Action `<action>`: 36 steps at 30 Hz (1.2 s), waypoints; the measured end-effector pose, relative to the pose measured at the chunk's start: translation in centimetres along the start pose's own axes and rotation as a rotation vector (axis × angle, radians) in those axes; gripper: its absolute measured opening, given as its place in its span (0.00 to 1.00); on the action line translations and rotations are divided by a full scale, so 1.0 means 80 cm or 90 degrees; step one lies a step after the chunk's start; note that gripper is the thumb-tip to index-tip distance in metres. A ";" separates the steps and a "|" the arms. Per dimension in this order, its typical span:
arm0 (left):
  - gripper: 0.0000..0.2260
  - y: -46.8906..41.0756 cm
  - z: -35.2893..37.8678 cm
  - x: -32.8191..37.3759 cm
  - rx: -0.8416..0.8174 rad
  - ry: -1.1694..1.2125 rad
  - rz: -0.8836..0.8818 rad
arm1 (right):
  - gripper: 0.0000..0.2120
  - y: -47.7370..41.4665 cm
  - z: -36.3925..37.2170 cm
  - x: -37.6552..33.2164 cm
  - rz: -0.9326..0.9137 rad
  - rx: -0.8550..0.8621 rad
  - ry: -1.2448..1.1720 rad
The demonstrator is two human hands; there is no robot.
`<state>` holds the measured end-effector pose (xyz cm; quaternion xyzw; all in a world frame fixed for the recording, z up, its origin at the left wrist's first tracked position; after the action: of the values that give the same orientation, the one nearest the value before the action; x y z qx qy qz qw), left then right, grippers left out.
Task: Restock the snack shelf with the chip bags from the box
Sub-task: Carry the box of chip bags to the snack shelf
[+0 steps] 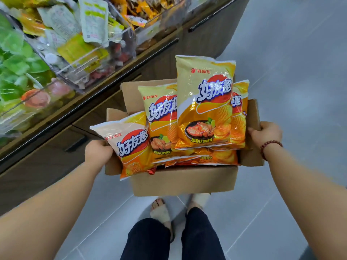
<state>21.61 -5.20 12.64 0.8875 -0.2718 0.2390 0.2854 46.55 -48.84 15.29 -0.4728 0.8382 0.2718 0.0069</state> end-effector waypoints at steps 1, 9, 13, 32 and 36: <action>0.08 -0.005 0.004 0.021 -0.007 -0.007 0.018 | 0.10 -0.006 -0.012 0.012 0.012 0.005 -0.011; 0.13 -0.014 0.075 0.237 -0.097 -0.058 0.147 | 0.11 -0.069 -0.148 0.111 0.131 0.065 -0.103; 0.11 -0.006 0.124 0.353 -0.127 -0.079 0.204 | 0.11 -0.094 -0.225 0.161 0.190 0.096 -0.151; 0.11 0.119 0.360 0.752 -0.357 -0.191 0.574 | 0.10 -0.050 -0.389 0.413 0.508 0.283 -0.382; 0.11 0.169 0.424 0.795 -0.442 -0.227 0.645 | 0.08 -0.010 -0.372 0.462 0.611 0.309 -0.435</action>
<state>69.32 -58.12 30.05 0.5313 -0.7623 0.0911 0.3583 34.09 -92.09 30.36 0.0839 0.9449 0.1825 0.2585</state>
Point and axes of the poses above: each hand's wrist, its own y-axis away from the middle knuckle, its own z-axis out of the palm, x = y × z, the point moved 7 cm from there along -y, towards the middle knuckle, and after that the axes turned 15 degrees about z, right-handed, at the moved point
